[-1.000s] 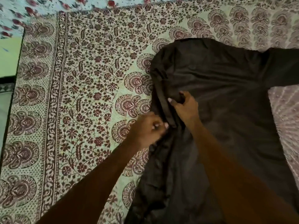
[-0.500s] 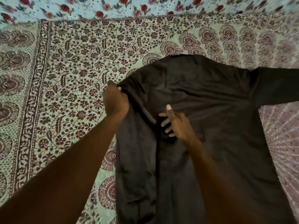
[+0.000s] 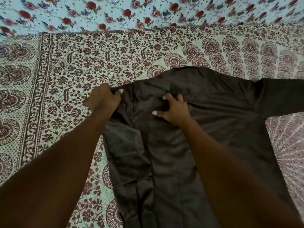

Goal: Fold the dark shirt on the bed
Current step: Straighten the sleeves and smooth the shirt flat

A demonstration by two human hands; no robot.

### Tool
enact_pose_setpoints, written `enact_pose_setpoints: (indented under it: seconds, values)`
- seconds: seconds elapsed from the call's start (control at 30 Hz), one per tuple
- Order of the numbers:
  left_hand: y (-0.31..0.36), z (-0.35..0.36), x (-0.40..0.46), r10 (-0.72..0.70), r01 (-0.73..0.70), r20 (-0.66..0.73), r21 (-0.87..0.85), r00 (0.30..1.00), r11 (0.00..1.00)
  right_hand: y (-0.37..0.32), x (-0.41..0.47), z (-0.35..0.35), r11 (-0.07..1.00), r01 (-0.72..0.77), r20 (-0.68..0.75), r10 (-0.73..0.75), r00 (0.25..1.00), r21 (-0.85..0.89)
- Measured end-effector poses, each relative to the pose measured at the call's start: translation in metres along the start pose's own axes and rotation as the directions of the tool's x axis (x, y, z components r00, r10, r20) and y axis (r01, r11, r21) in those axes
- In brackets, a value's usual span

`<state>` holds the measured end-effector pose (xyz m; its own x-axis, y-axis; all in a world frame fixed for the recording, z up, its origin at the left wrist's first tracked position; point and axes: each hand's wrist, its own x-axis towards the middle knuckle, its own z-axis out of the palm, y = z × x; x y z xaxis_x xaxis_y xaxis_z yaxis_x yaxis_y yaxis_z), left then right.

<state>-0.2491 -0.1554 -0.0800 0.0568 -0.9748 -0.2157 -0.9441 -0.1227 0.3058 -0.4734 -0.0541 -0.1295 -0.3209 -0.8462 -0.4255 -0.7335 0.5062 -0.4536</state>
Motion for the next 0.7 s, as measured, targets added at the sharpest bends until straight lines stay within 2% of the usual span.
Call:
enact_pose_setpoints:
  seconds: [0.07,0.1,0.13,0.2,0.27,0.33,0.37,0.4,0.43,0.47,0.5,0.57,0.63,0.7]
  values:
    - [-0.005,-0.011,0.003,-0.136,0.191,0.273,-0.185,0.952,0.964,-0.004,0.001,0.005,0.999,-0.021,-0.028,0.02,0.999,-0.028]
    - [-0.007,-0.017,0.001,-0.126,0.262,0.42,-0.282,0.899,0.923,-0.005,0.001,0.005,0.998,-0.034,-0.034,0.033,0.999,-0.046]
    - [-0.012,-0.022,0.0,-0.104,0.301,0.514,-0.319,0.852,0.899,-0.008,0.001,0.007,0.997,-0.046,-0.037,0.044,0.998,-0.06]
    - [-0.026,-0.028,0.003,-0.067,0.303,0.586,-0.315,0.808,0.9,-0.012,0.001,0.01,0.995,-0.052,-0.062,0.047,0.997,-0.087]
    - [-0.045,-0.027,0.01,-0.06,0.257,0.505,-0.331,0.861,0.908,-0.015,-0.001,0.012,0.991,-0.062,-0.104,0.049,0.993,-0.122]
    - [-0.057,-0.022,0.016,-0.079,0.156,0.238,-0.323,0.968,0.934,-0.02,-0.003,0.013,0.986,-0.081,-0.134,0.062,0.989,-0.144]
    - [-0.059,-0.022,0.014,-0.089,0.105,0.07,-0.26,0.994,0.96,-0.023,-0.005,0.013,0.984,-0.089,-0.147,0.066,0.987,-0.153]
    - [-0.058,-0.023,0.012,-0.093,0.077,-0.077,-0.181,0.993,0.98,-0.026,-0.007,0.014,0.982,-0.1,-0.156,0.075,0.985,-0.16]
    - [-0.055,-0.025,0.009,-0.099,0.077,-0.166,-0.134,0.981,0.988,-0.029,-0.008,0.015,0.979,-0.117,-0.163,0.09,0.982,-0.165]
    - [-0.053,-0.024,0.009,-0.124,0.099,-0.183,-0.14,0.975,0.985,-0.032,-0.01,0.015,0.976,-0.137,-0.166,0.109,0.98,-0.168]
    - [-0.053,-0.022,0.011,-0.17,0.142,-0.14,-0.189,0.975,0.972,-0.035,-0.012,0.016,0.973,-0.156,-0.17,0.127,0.977,-0.169]
    - [-0.058,-0.016,0.019,-0.244,0.236,0.012,-0.294,0.97,0.926,-0.041,-0.015,0.018,0.969,-0.18,-0.18,0.149,0.972,-0.168]
    - [-0.066,-0.015,0.024,-0.204,0.203,0.027,-0.284,0.979,0.937,-0.043,-0.018,0.021,0.965,-0.196,-0.19,0.162,0.968,-0.173]
    - [-0.075,-0.019,0.029,-0.086,0.076,-0.073,-0.124,0.994,0.989,-0.042,-0.024,0.029,0.957,-0.202,-0.2,0.161,0.967,-0.208]
